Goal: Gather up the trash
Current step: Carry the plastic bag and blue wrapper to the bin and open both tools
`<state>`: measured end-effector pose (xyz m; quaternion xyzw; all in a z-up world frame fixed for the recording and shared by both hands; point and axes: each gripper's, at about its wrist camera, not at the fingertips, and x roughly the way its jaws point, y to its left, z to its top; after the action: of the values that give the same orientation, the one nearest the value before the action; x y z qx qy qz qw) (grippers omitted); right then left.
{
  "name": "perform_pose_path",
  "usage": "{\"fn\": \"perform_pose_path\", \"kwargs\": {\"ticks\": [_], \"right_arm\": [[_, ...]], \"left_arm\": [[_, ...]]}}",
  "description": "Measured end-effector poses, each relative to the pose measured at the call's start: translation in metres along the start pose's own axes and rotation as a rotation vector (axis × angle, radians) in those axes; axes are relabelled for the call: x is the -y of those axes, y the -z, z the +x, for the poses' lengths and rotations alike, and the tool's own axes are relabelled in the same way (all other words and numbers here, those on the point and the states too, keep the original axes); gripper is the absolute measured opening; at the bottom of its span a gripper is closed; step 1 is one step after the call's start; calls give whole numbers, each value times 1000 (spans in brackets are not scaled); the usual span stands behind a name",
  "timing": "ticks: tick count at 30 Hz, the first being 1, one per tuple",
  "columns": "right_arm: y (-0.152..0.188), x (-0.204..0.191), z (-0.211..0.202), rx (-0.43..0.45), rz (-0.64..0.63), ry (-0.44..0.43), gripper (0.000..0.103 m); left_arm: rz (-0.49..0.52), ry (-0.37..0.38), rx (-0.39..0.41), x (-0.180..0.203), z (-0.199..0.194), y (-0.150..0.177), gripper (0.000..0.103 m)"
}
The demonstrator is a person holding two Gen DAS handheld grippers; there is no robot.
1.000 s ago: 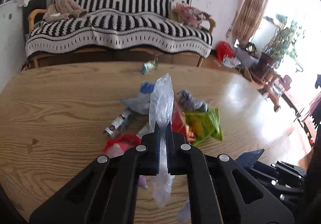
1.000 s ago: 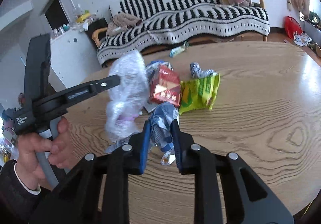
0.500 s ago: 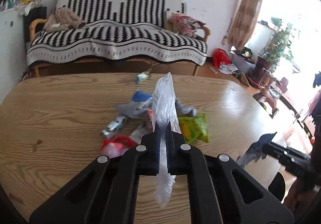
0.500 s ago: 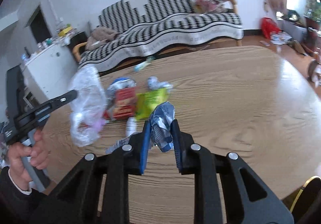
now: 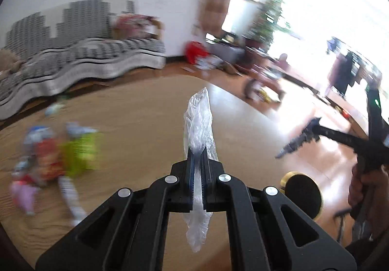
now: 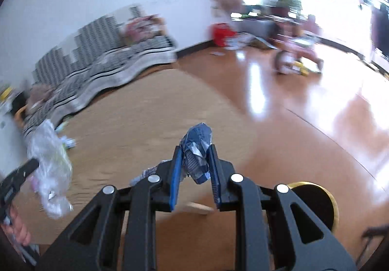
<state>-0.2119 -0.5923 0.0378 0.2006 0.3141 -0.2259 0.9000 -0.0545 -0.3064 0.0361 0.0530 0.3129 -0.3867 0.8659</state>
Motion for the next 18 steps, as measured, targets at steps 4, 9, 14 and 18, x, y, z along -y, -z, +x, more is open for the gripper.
{"fn": "perform_pose_path", "kwargs": {"ticks": [4, 9, 14, 18], "right_arm": [[11, 89, -10, -19, 111, 133, 22], [34, 173, -5, -109, 213, 282, 22], [58, 229, 18, -255, 302, 374, 22], [72, 246, 34, -344, 318, 401, 22]], "left_arm": [[46, 125, -66, 80, 47, 15, 4], [62, 276, -195, 183, 117, 52, 4], [46, 348, -329, 245, 173, 86, 4], [32, 370, -389, 275, 202, 105, 4]]}}
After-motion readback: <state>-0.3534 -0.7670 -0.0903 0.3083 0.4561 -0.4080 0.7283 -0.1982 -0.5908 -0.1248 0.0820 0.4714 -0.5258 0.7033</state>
